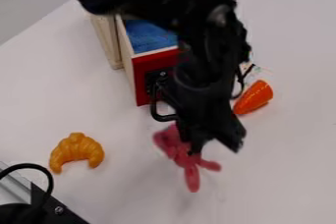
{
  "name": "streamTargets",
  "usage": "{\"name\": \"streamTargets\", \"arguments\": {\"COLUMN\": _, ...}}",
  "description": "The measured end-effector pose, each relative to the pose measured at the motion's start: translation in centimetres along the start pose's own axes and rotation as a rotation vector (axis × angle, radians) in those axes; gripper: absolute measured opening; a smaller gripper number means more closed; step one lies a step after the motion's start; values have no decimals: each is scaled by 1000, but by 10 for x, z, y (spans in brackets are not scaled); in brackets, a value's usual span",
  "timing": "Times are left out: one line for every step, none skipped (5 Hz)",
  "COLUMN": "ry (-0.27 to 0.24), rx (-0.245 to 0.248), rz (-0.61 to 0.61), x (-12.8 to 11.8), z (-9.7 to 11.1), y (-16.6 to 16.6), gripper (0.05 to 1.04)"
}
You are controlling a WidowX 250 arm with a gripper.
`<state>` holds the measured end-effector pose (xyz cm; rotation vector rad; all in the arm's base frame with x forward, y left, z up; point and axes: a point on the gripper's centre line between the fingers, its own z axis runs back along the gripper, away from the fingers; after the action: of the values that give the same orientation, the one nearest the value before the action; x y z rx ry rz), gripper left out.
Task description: Put the thing in the drawer
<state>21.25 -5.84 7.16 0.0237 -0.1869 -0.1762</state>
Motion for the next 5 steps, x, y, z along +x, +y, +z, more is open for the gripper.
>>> {"name": "streamTargets", "arguments": {"ry": -42, "rx": 30, "rz": 33, "x": 16, "z": 21, "y": 20, "gripper": 85}}
{"name": "streamTargets", "arguments": {"ry": -89, "rx": 40, "rz": 84, "x": 34, "z": 41, "y": 48, "gripper": 85}}
{"name": "streamTargets", "arguments": {"ry": -111, "rx": 31, "rz": 105, "x": 69, "z": 50, "y": 80, "gripper": 85}}
{"name": "streamTargets", "arguments": {"ry": -116, "rx": 21, "rz": 124, "x": 98, "z": 50, "y": 107, "gripper": 85}}
{"name": "streamTargets", "arguments": {"ry": -99, "rx": 28, "rz": 140, "x": 118, "z": 44, "y": 126, "gripper": 85}}
